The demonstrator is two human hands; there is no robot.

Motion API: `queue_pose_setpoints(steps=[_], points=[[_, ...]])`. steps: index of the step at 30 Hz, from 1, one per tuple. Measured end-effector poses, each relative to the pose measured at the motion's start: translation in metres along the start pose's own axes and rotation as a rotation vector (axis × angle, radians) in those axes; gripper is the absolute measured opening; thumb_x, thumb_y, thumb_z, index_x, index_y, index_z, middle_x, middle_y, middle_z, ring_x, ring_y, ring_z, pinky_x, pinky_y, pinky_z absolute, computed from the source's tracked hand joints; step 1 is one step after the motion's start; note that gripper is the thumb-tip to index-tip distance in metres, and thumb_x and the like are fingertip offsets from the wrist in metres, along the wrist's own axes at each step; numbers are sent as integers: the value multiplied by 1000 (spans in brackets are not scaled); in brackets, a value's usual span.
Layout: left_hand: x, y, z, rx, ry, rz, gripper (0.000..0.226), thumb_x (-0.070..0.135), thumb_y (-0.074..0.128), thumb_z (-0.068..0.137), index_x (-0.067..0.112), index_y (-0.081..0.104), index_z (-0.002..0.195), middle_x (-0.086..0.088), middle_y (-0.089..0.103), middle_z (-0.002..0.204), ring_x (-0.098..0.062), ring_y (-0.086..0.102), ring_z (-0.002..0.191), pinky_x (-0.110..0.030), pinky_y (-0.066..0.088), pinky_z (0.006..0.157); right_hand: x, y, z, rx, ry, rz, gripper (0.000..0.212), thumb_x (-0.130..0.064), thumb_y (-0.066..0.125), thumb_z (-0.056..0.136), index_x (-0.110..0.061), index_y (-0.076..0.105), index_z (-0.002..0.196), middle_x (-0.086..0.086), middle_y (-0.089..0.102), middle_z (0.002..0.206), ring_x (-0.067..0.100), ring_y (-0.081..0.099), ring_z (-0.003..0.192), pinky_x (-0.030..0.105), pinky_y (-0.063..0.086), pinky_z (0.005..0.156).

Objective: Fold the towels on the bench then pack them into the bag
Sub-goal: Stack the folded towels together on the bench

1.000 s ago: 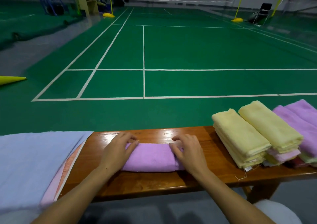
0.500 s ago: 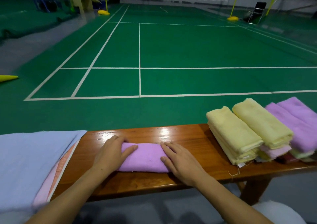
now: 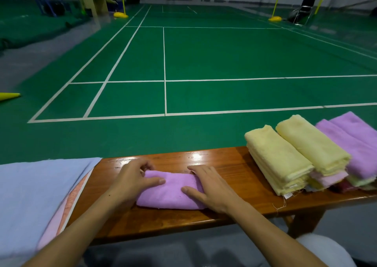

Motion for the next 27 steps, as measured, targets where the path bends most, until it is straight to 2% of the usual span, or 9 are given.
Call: queue_pose_setpoints(steps=[2,4,6,9,14,16,18,21,27], points=[[25,-3,-3,-44,180,-41,28,37,92,73,29,71,89,9,70,88,-12,65,84,-41,57,71,-6,-3,7,-39,-35,45,81,-77,54,90,-33,36,156,-10,46,155,10,42,137,36,42,112],[48,-6,-8,-83,371,-60,27,37,89,77,33,70,96,10,68,94,-17,65,91,-36,56,74,-7,-6,15,-91,-46,80,78,-75,65,85,-34,47,149,-10,54,148,10,44,130,36,44,106],[58,-8,-10,-83,449,-81,28,41,84,78,32,70,101,10,66,98,-19,66,94,-29,55,76,-4,-6,21,-144,-32,121,59,-72,72,80,-32,66,122,-9,65,125,13,50,112,39,49,96],[58,-13,-8,-30,403,-114,29,46,82,78,31,70,101,11,68,100,-19,67,97,-23,55,77,-4,-5,22,-182,18,297,47,-63,78,78,-22,69,98,-3,72,93,23,62,84,49,55,74],[47,-12,0,14,215,-222,30,29,92,78,23,73,101,8,74,102,-14,71,95,-25,57,79,4,-24,6,-127,43,410,27,-45,78,86,-22,69,96,-3,70,89,9,60,76,37,51,68],[48,-6,1,2,188,-256,30,28,91,79,20,73,102,7,75,104,-12,72,95,-25,58,82,9,-33,-7,-103,44,425,17,-38,77,88,-30,69,101,-12,70,93,2,61,82,28,52,72],[52,2,-1,8,155,-303,27,20,89,83,18,73,104,6,76,105,-12,73,96,-22,58,84,14,-45,-23,-38,39,445,30,-32,77,89,-34,67,117,-17,70,109,0,64,99,22,53,83],[64,15,-4,26,112,-363,24,10,83,86,13,72,107,3,76,105,-10,73,98,-15,57,83,24,-66,-50,102,17,517,45,-29,80,90,-30,63,132,-18,67,125,2,62,117,25,53,97],[120,54,20,11,141,-401,21,9,82,88,13,72,106,0,75,105,-7,72,96,-14,55,80,42,-118,-104,422,-34,517,35,-15,79,91,-24,66,123,-17,67,121,8,63,118,22,49,99]])
Point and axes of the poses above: each hand's wrist, its own z-axis towards the middle knuckle, its own y-axis out of the palm, x = y × z, the point moved 6 cm from there along z, towards the middle knuckle
